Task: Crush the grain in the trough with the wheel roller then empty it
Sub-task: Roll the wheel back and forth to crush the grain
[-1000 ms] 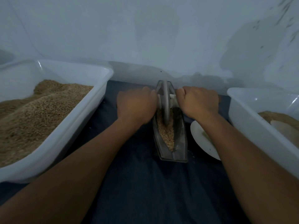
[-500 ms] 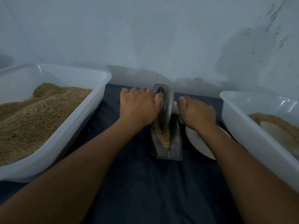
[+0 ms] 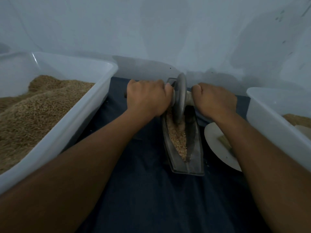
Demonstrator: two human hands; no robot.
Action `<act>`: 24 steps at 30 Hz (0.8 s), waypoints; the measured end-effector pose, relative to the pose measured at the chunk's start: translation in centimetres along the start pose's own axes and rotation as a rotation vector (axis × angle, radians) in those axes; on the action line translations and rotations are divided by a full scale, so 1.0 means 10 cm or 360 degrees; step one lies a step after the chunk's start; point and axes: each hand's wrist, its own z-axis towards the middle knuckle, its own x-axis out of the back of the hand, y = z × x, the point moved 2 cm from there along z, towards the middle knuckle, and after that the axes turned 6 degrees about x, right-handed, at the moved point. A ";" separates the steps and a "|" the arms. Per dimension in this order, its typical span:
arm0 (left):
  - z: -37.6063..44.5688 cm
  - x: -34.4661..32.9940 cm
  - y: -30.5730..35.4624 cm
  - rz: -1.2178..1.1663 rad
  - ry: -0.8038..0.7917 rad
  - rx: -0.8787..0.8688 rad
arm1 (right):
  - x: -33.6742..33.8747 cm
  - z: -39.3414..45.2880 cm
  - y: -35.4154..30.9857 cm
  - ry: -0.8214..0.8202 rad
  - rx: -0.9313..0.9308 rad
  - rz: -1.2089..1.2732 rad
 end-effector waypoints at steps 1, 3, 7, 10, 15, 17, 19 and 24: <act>0.00 -0.01 -0.01 -0.0006 0.0001 0.0005 | 0.00 0.03 -0.01 -0.0003 -0.0001 -0.0001; 0.01 -0.03 -0.03 -0.0018 -0.0020 0.0023 | 0.00 0.07 -0.02 -0.0013 0.0001 0.0003; 0.04 -0.03 -0.04 -0.0061 -0.0079 0.0059 | 0.02 0.09 -0.07 0.0016 0.0043 -0.0025; -0.02 -0.05 -0.06 -0.0123 -0.0089 0.0096 | 0.06 0.03 -0.10 0.0122 0.0109 -0.0071; -0.11 -0.04 -0.09 -0.0149 -0.0052 0.0056 | 0.11 -0.01 -0.14 0.0159 0.0164 -0.0075; -0.14 -0.01 -0.09 -0.0113 -0.0026 0.0041 | 0.10 -0.04 -0.13 0.0194 0.0177 -0.0073; -0.17 0.03 -0.06 -0.0062 0.0032 0.0030 | 0.07 -0.09 -0.11 0.0198 0.0154 -0.0090; -0.14 0.17 0.11 0.0024 0.0005 0.0013 | -0.02 -0.22 0.06 -0.0035 -0.0071 0.0124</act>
